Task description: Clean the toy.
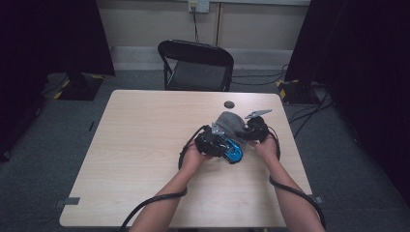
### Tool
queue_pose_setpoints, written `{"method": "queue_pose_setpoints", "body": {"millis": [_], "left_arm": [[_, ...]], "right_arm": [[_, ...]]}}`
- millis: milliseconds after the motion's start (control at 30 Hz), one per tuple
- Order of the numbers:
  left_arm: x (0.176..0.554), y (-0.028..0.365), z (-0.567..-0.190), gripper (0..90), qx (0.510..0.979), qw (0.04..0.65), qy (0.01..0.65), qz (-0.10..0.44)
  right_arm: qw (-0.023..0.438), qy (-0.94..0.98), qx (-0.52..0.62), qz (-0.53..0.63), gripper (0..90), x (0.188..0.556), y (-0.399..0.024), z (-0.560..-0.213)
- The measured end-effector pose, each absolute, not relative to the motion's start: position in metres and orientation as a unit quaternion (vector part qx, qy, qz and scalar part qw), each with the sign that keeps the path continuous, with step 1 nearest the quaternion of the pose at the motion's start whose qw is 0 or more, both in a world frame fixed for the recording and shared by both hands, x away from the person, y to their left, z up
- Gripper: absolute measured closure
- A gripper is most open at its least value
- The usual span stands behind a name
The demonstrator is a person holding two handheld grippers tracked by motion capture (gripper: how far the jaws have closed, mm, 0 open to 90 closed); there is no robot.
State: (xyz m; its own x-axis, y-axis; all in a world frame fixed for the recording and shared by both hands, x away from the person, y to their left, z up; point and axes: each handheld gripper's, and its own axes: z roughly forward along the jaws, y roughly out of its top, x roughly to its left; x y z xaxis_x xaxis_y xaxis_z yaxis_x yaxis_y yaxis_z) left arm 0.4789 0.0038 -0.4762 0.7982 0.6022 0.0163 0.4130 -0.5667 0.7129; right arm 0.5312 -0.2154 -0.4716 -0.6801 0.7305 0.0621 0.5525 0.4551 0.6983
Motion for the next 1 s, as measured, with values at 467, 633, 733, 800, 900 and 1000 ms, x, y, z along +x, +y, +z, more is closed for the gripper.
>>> {"method": "queue_pose_setpoints", "body": {"millis": [467, 633, 733, 800, 900, 1000], "left_arm": [[0.478, 0.004, -0.477, 38.2, 0.874, 0.366, 0.29, 0.131], [0.477, 0.003, -0.477, 38.2, 0.874, 0.367, 0.29, 0.13], [0.477, 0.003, -0.477, 38.2, 0.874, 0.367, 0.29, 0.13], [0.477, 0.003, -0.477, 38.3, 0.874, 0.368, 0.29, 0.13], [0.477, 0.003, -0.477, 38.3, 0.875, 0.367, 0.29, 0.13], [0.477, 0.003, -0.477, 38.3, 0.875, 0.367, 0.29, 0.13]], "right_arm": [[0.109, 0.861, 0.352, 0.352, 69.9, 0.526, -0.206, -0.485], [0.111, 0.862, 0.347, 0.352, 70.0, 0.523, -0.208, -0.486], [0.112, 0.862, 0.347, 0.353, 69.9, 0.52, -0.211, -0.486], [0.112, 0.861, 0.346, 0.355, 69.9, 0.518, -0.214, -0.487], [0.11, 0.861, 0.344, 0.358, 69.9, 0.515, -0.219, -0.487], [0.109, 0.862, 0.342, 0.358, 69.9, 0.511, -0.223, -0.487]]}}
